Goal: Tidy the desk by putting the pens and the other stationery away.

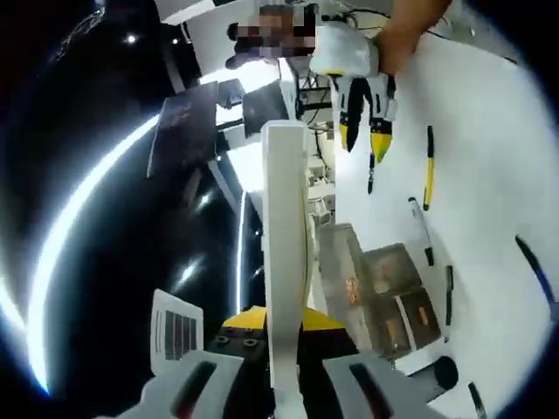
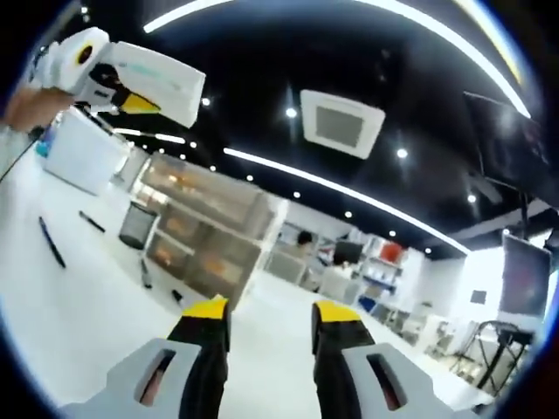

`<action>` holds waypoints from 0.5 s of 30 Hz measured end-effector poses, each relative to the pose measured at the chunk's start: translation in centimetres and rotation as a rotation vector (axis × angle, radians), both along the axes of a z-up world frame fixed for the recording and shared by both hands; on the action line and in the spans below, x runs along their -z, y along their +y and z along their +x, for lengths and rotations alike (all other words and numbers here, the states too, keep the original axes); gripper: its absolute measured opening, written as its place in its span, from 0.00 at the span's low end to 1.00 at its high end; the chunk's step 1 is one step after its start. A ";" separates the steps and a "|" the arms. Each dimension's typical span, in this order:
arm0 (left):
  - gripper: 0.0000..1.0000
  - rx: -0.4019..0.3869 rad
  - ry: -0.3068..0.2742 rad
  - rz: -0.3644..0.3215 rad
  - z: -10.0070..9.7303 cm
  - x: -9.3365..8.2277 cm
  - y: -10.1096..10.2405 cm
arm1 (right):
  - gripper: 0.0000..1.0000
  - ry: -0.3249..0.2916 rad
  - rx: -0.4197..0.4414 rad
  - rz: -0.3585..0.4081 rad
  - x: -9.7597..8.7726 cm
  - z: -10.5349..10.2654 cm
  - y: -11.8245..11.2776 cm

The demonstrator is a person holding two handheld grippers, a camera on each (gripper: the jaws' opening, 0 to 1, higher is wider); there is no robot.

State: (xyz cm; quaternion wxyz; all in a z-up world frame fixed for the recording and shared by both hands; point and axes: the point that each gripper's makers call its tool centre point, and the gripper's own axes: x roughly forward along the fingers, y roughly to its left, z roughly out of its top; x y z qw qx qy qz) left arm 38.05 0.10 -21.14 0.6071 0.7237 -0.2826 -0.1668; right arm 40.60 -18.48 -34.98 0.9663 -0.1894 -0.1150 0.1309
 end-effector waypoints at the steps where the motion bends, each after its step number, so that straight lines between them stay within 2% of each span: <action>1: 0.11 -0.015 0.024 0.016 0.9 -0.5 -0.3 | 0.37 -0.003 0.006 0.007 0.0 0.0 -0.2; 5: 0.11 -0.062 0.123 0.033 3.5 -1.5 -1.1 | 0.41 -0.003 0.028 0.045 -0.1 0.2 -1.2; 8: 0.11 -0.135 0.294 0.032 6.3 -1.4 -1.3 | 0.41 0.029 0.032 0.081 0.5 0.4 -1.8; 9: 0.11 -0.142 0.330 0.031 7.0 -1.3 -1.4 | 0.41 0.036 0.034 0.084 0.7 0.5 -1.8; 11: 0.11 -0.168 0.346 0.037 8.3 -1.4 -1.6 | 0.41 0.050 0.041 0.083 1.0 0.6 -1.9; 13: 0.11 -0.244 0.373 0.060 9.2 -1.0 -1.1 | 0.41 0.059 0.044 0.080 1.1 0.6 -2.0; 14: 0.11 -0.276 0.416 0.060 9.5 -0.6 -0.8 | 0.41 0.062 0.042 0.078 1.2 0.6 -1.9; 15: 0.11 -0.308 0.484 0.054 9.7 0.0 -0.6 | 0.41 0.063 0.038 0.075 1.2 0.6 -1.8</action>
